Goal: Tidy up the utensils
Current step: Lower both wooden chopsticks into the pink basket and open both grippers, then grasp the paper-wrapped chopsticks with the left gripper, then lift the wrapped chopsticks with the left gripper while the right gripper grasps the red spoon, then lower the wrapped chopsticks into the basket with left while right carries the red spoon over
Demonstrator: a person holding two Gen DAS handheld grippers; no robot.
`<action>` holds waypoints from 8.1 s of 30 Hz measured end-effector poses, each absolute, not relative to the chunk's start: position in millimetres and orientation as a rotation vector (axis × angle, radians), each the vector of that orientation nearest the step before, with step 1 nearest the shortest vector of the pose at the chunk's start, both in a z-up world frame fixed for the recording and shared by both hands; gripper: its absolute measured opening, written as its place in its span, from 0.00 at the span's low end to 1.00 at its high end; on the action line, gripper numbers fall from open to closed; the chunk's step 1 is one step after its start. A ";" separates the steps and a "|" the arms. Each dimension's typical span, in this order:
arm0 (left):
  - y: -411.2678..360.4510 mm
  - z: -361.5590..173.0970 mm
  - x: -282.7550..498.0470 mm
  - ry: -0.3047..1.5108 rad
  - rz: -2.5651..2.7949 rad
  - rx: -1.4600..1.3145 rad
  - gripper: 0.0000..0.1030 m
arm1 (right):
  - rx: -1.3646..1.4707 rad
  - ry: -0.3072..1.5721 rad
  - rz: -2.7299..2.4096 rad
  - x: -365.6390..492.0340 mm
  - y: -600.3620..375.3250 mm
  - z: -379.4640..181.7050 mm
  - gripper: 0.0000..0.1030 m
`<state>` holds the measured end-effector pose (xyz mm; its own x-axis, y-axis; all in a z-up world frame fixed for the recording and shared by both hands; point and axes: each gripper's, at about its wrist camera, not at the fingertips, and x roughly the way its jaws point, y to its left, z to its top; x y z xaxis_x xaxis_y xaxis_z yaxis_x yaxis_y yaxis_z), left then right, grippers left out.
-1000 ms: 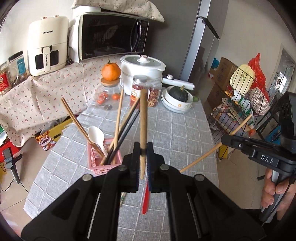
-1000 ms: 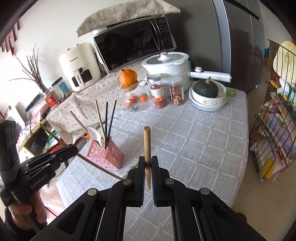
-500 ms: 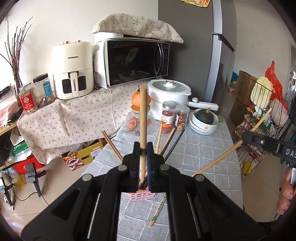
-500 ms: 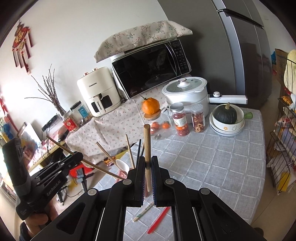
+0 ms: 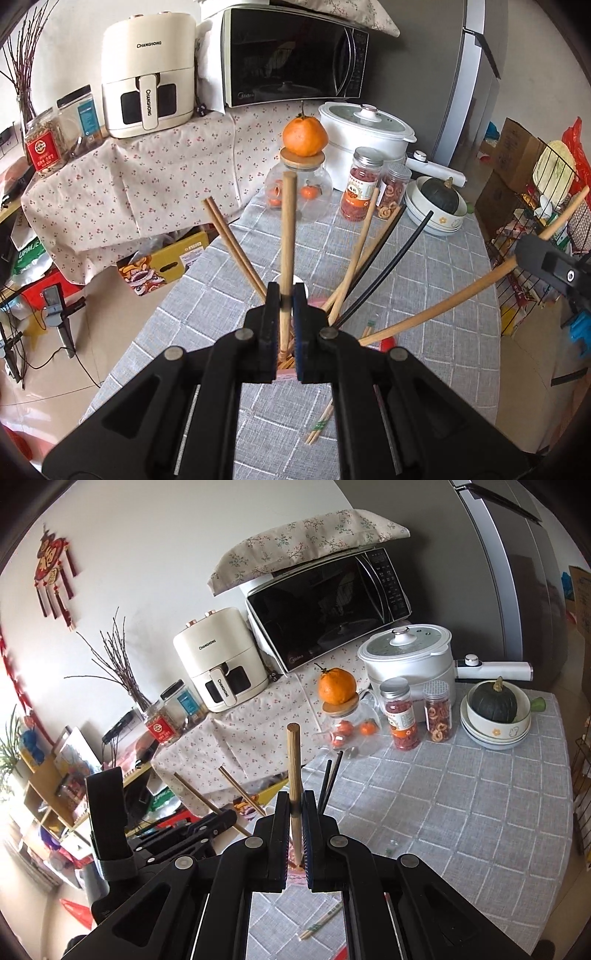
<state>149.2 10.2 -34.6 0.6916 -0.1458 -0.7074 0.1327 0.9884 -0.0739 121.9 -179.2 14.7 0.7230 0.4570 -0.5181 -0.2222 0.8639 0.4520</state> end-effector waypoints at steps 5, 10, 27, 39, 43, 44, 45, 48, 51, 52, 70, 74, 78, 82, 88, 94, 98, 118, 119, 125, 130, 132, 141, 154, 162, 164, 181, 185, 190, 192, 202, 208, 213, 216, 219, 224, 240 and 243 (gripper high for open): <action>11.8 -41.1 159.3 0.817 -0.153 -0.031 0.07 | 0.402 0.723 0.385 141.8 -172.5 -4.2 0.06; 15.6 -45.6 168.2 0.793 -0.190 -0.090 0.07 | 0.420 0.770 0.386 158.9 -168.7 -23.2 0.06; 21.7 -43.5 177.8 0.736 -0.213 -0.211 0.26 | 0.557 0.881 0.439 192.3 -167.6 -61.8 0.10; 19.9 -34.5 164.6 0.759 -0.189 -0.146 0.42 | 0.529 0.796 0.465 173.6 -184.0 -28.1 0.37; 16.5 -37.1 156.4 0.789 -0.161 -0.104 0.63 | 0.494 0.795 0.436 164.6 -196.9 -23.3 0.46; 15.6 -37.0 154.1 0.790 -0.150 -0.088 0.66 | 0.485 0.799 0.429 162.8 -200.8 -23.4 0.46; 14.3 -37.2 151.1 0.792 -0.143 -0.075 0.70 | 0.477 0.804 0.421 160.7 -205.1 -24.2 0.48; 12.8 -39.0 144.1 0.810 -0.132 -0.051 0.79 | 0.455 0.822 0.384 153.8 -219.9 -27.9 0.52; 10.0 -44.7 138.0 0.854 -0.148 -0.035 0.80 | 0.437 0.839 0.344 146.5 -235.3 -32.3 0.58; 8.6 -47.2 135.7 0.869 -0.151 -0.025 0.80 | 0.431 0.844 0.330 144.3 -240.3 -34.0 0.61; -44.2 -111.4 125.0 1.182 -0.270 0.047 0.80 | 0.266 1.168 0.071 114.6 -296.5 -107.2 0.71; -64.9 -127.9 132.3 1.205 -0.320 0.050 0.77 | 0.267 1.235 0.050 113.4 -303.9 -120.5 0.71; -86.8 -146.5 145.4 1.217 -0.395 0.053 0.32 | 0.277 1.259 0.049 111.8 -307.9 -125.3 0.71; -109.9 -162.2 153.3 1.173 -0.356 0.175 0.31 | 0.275 1.268 0.063 110.8 -308.5 -126.3 0.71; -117.1 -176.9 166.5 1.146 -0.284 0.216 0.31 | 0.240 1.279 0.077 111.0 -310.1 -129.1 0.71; -114.9 -188.6 171.4 1.164 -0.252 0.247 0.31 | 0.258 1.269 0.084 111.7 -313.4 -128.9 0.71; -110.6 -188.9 171.4 1.170 -0.257 0.237 0.31 | 0.263 1.268 0.084 112.5 -313.3 -128.8 0.71; -80.2 -187.7 145.6 1.400 -0.296 0.131 0.11 | 0.244 1.267 0.114 118.0 -291.3 -127.0 0.71; -80.4 -188.1 147.0 1.393 -0.292 0.123 0.11 | 0.242 1.268 0.114 117.9 -290.2 -127.2 0.71; -90.3 -193.2 162.7 1.350 -0.255 0.104 0.11 | 0.233 1.282 0.104 118.1 -285.0 -131.4 0.71; -95.6 -188.7 152.8 1.321 -0.251 0.143 0.10 | 0.236 1.286 0.097 120.1 -280.5 -132.6 0.71; -95.1 -178.3 143.5 1.301 -0.273 0.143 0.10 | 0.227 1.290 0.098 121.1 -277.3 -133.9 0.71; -53.8 -105.5 109.2 1.097 -0.340 0.096 0.10 | 0.210 1.307 0.118 136.2 -249.6 -145.1 0.71; -7.2 -77.7 106.8 1.013 -0.338 -0.044 0.06 | 0.320 1.343 0.141 192.4 -201.0 -185.5 0.43; 5.8 -71.8 104.8 1.008 -0.339 -0.054 0.06 | 0.263 1.360 0.115 211.4 -175.2 -204.0 0.31; 8.2 -72.3 104.9 1.009 -0.335 -0.058 0.06 | 0.218 1.336 0.103 213.2 -168.8 -203.6 0.31; 29.8 -40.1 96.9 0.857 -0.255 -0.062 0.06 | 0.141 1.075 0.152 185.4 -179.0 -141.0 0.22; 39.2 -20.7 93.1 0.759 -0.229 -0.086 0.06 | 0.175 0.966 0.173 164.7 -191.0 -106.4 0.22; 44.4 -2.7 91.3 0.606 -0.219 -0.122 0.06 | 0.219 0.849 0.201 143.3 -201.3 -68.8 0.05; 42.7 -0.8 93.4 0.552 -0.220 -0.129 0.06 | 0.240 0.819 0.213 138.7 -206.0 -58.4 0.05; 31.7 -0.8 97.5 0.588 -0.266 -0.197 0.06 | 0.233 0.933 0.222 160.3 -221.0 -79.6 0.26; 37.9 -5.6 97.2 0.676 -0.293 -0.236 0.06 | 0.266 1.020 0.160 215.5 -244.7 -111.5 0.44; 50.6 -12.5 100.4 0.738 -0.282 -0.249 0.05 | 0.168 1.064 0.156 265.7 -231.8 -146.8 0.44; 55.8 -15.6 99.4 0.755 -0.272 -0.228 0.06 | 0.050 1.065 0.204 285.8 -206.9 -169.3 0.44; 62.6 -17.8 97.6 0.771 -0.270 -0.227 0.06 | 0.012 1.034 0.296 296.6 -189.3 -181.6 0.44; 71.7 -17.5 95.9 0.772 -0.260 -0.231 0.05 | -0.059 0.937 0.298 302.0 -173.8 -190.3 0.57; 67.9 -14.7 90.8 0.755 -0.261 -0.227 0.06 | 0.113 1.036 0.197 277.2 -211.7 -199.2 0.08; 65.9 -10.9 87.1 0.737 -0.263 -0.226 0.06 | 0.093 1.043 0.189 256.2 -217.8 -183.1 0.08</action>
<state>87.1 65.9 -10.9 0.7102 -0.3141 -0.6300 0.1562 0.9429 -0.2941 256.2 -217.8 -183.1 0.4889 0.1996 -0.8492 -0.1110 0.9798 0.1663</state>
